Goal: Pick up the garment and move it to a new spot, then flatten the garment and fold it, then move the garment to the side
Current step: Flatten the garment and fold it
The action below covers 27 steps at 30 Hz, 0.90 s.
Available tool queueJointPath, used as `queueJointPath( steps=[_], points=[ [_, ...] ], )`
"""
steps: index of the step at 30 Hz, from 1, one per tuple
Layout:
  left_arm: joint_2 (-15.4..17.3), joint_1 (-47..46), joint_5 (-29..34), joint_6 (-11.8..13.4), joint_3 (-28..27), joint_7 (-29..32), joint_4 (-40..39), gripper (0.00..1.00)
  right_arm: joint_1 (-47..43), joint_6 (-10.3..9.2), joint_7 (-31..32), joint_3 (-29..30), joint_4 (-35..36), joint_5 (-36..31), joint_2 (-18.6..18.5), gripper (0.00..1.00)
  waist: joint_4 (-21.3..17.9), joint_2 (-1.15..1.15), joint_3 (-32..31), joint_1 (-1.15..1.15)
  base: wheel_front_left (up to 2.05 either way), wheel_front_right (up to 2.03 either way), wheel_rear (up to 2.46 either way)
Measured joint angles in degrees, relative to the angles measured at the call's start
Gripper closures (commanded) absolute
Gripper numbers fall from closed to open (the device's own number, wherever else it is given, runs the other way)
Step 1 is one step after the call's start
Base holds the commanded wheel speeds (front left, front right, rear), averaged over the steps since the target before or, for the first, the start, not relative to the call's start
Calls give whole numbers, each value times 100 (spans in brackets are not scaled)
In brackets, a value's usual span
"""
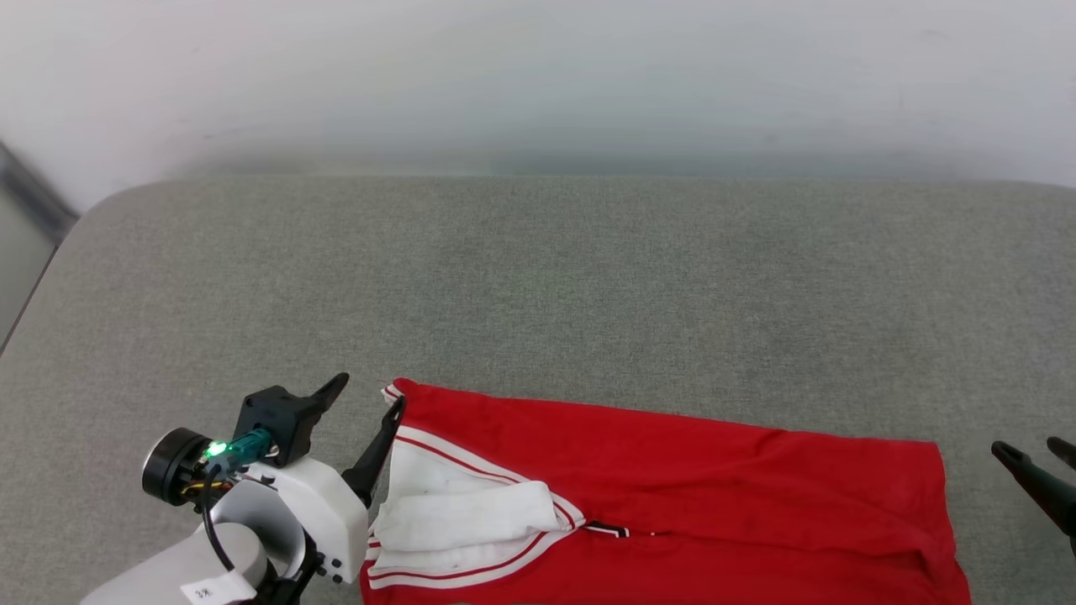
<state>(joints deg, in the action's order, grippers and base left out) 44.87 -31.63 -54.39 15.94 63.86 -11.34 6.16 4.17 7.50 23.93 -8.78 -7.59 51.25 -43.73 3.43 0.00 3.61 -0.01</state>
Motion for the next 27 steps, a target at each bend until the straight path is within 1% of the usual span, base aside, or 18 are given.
queueJointPath(
  steps=[3,6,8,11,16,20,24,27],
  points=[
    [-151,161,111,352,-235,-260,32,0,-94,0,31,175,-122,123,176,0,24,0,62,0,0,0,0],
    [-346,298,349,643,-555,-353,48,0,-140,0,37,300,-274,188,337,0,64,0,140,0,0,0,0],
    [-498,421,651,783,-891,-356,24,0,-159,0,68,324,-399,226,478,0,90,0,198,1,0,0,0],
    [-688,599,1111,880,-1405,-365,-69,0,-158,0,115,313,-606,235,695,0,134,0,277,1,0,0,0],
    [-1046,1034,1764,883,-2142,-365,-148,0,-152,0,165,171,-967,281,1013,0,221,0,400,1,0,0,0],
    [-1345,1363,2230,816,-2702,-366,-214,0,-130,-1,196,-24,-1098,410,1182,0,290,0,452,1,0,0,0],
    [-1659,1691,2668,691,-3210,-366,-266,0,-125,-2,326,-250,-1091,695,1339,0,337,0,467,1,0,0,0],
    [-1882,1885,2974,558,-3570,-371,-323,0,-120,-2,342,-398,-1076,764,1367,0,363,0,461,1,0,0,0]
  ],
)
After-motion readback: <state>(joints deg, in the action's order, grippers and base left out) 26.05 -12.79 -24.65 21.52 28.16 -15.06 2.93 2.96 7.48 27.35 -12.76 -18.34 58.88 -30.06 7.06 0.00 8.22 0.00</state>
